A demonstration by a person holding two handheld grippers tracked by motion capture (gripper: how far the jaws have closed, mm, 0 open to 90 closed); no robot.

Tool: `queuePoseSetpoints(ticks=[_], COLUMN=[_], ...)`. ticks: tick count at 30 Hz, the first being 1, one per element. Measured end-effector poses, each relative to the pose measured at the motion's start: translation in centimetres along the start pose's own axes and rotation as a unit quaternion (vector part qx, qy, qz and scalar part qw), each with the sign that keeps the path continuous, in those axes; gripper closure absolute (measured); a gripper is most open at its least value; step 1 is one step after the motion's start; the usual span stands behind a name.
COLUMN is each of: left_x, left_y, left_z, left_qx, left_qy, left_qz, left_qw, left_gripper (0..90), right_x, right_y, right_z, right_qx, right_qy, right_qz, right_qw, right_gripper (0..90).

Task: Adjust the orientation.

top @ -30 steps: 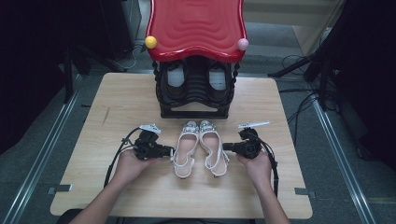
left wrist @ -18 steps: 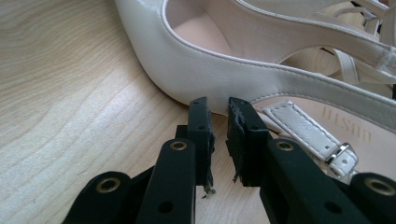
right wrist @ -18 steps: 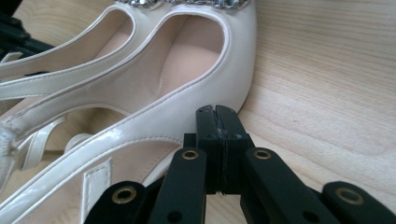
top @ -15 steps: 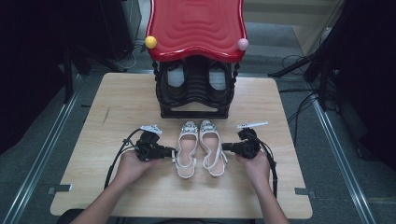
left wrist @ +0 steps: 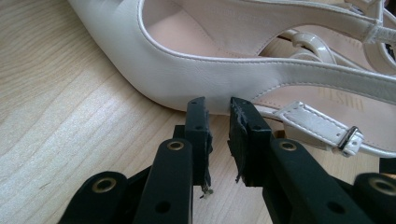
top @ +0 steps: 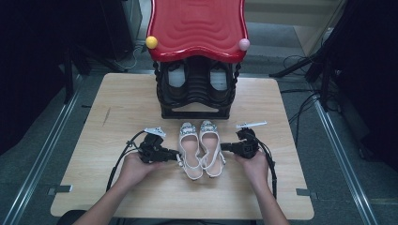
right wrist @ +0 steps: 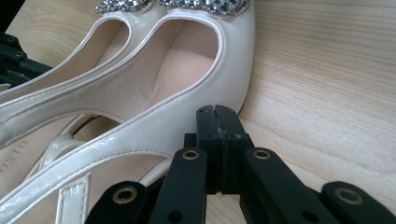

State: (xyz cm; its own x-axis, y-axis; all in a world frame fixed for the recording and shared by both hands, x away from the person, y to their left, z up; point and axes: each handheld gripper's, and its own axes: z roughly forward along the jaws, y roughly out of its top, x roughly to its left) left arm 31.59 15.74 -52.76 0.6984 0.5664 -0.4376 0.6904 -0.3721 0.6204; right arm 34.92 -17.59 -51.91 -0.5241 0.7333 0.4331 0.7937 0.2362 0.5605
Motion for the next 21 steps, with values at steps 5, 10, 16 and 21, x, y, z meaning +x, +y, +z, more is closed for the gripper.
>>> queuePoseSetpoints(ticks=[5,10,16,21], left_x=[0.02,-0.31,-0.42,-0.62], left_y=[-0.02,-0.02,-0.14,-0.18], left_z=[0.12,0.35,0.49,0.48], left_qx=[-0.001,0.000,0.001,0.004], left_qy=[-0.006,-0.010,-0.020,-0.016], left_qz=[-0.004,0.004,-0.002,0.006], left_qw=[1.0000,0.9999,0.9998,0.9998], left_gripper=[78.0,80.6,80.7,79.6], right_x=[0.28,0.22,0.02,-0.33], right_y=[0.36,0.51,0.54,0.69], right_z=[0.41,0.56,0.52,0.51], right_qx=[0.001,0.000,-0.002,-0.001], right_qy=[-0.019,-0.020,-0.017,-0.014], right_qz=[-0.008,-0.007,-0.005,-0.002], right_qw=[0.9998,0.9998,0.9998,0.9999], right_gripper=[90.0,90.0,90.0,89.9])
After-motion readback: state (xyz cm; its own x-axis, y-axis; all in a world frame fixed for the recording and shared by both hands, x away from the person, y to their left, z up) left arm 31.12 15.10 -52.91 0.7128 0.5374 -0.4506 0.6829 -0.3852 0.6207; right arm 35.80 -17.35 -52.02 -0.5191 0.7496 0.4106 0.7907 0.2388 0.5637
